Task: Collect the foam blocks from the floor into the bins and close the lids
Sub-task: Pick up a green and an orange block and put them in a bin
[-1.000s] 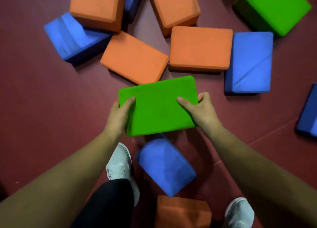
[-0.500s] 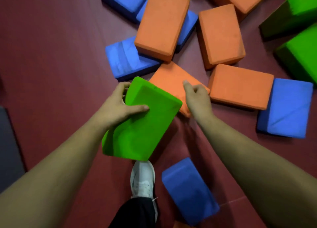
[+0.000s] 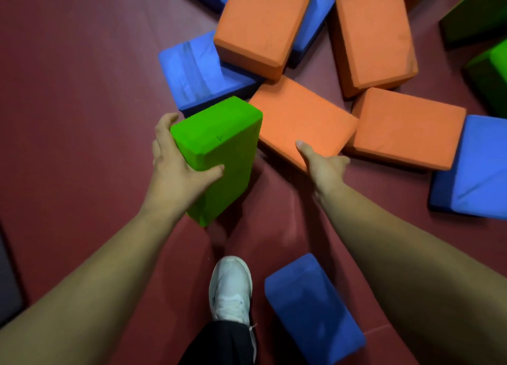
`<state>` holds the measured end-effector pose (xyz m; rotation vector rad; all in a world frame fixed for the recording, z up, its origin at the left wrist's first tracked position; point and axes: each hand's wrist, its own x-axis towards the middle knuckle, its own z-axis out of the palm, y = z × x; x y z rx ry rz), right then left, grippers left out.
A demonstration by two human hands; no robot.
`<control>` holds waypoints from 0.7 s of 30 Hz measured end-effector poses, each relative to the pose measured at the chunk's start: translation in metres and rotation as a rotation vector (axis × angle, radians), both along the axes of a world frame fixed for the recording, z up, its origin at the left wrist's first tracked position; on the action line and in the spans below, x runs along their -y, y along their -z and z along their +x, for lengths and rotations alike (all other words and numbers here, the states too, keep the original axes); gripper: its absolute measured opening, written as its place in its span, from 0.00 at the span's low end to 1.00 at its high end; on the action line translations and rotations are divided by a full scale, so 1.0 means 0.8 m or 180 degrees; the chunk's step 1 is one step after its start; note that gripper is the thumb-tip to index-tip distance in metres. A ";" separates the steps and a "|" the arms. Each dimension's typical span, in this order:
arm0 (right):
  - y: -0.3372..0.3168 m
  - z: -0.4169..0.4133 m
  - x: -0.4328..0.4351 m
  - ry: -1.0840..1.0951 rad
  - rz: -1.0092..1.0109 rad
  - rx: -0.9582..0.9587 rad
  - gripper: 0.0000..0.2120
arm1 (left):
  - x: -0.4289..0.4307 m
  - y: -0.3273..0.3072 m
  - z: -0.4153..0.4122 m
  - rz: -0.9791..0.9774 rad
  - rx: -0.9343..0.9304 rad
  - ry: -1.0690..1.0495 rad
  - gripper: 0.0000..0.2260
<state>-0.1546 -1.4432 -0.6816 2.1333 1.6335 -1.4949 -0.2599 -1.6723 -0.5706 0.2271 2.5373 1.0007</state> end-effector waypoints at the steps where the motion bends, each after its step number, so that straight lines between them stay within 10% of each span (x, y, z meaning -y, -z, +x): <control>1: -0.019 -0.001 -0.001 -0.0084 0.0223 -0.0022 0.49 | 0.001 -0.008 -0.001 -0.0022 -0.0090 -0.0001 0.43; 10: -0.306 0.018 -0.033 -0.1421 0.1793 -0.0693 0.49 | -0.057 -0.199 -0.012 -0.0232 -0.0360 -0.0397 0.37; 21: -0.785 0.131 -0.108 -0.1858 0.2686 -0.1135 0.44 | -0.141 -0.638 0.085 0.0248 -0.1229 -0.0603 0.42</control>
